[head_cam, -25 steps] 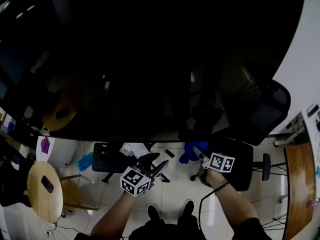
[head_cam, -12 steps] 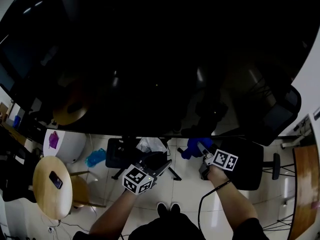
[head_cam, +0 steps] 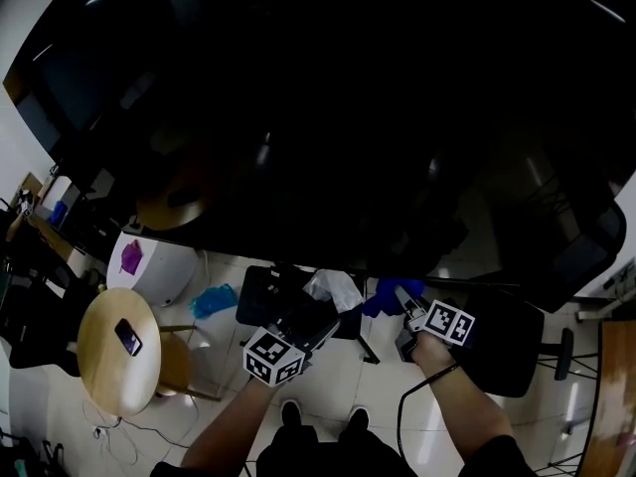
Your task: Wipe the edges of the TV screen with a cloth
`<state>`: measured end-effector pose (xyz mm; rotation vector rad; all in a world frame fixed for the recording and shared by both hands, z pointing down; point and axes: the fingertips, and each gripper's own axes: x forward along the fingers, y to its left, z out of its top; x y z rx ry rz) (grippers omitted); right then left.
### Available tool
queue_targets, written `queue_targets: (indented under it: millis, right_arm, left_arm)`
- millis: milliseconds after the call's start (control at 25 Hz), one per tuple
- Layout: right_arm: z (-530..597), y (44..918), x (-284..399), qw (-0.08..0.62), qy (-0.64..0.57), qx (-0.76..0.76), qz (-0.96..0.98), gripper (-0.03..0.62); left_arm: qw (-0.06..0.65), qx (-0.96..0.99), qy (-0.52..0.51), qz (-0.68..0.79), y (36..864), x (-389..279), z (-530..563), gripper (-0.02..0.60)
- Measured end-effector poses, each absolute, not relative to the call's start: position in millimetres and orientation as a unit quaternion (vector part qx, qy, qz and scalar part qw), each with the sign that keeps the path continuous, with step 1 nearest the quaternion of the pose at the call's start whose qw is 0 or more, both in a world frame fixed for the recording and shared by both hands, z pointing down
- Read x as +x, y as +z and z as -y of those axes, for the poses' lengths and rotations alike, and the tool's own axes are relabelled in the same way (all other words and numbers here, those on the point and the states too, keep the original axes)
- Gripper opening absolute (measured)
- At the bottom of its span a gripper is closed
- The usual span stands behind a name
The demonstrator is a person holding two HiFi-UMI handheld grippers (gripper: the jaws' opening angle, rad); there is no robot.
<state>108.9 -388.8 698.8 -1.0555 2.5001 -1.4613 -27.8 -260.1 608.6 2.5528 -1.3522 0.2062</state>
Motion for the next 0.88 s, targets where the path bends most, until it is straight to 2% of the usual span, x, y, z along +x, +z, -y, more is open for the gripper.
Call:
queue_targets:
  millis: [600,880]
  right_arm:
    - [359,698,-63,0.040,-0.460,-0.393,-0.795,0.213]
    - [349,697,-124,0.056,-0.473,-0.404,-0.781,0.213]
  left_arm:
    - [0.116,0.901,0.071,0.412,603,-222,234,0.189]
    - [0.139,0.891,0.069,0.428,620,-293,228,0.189]
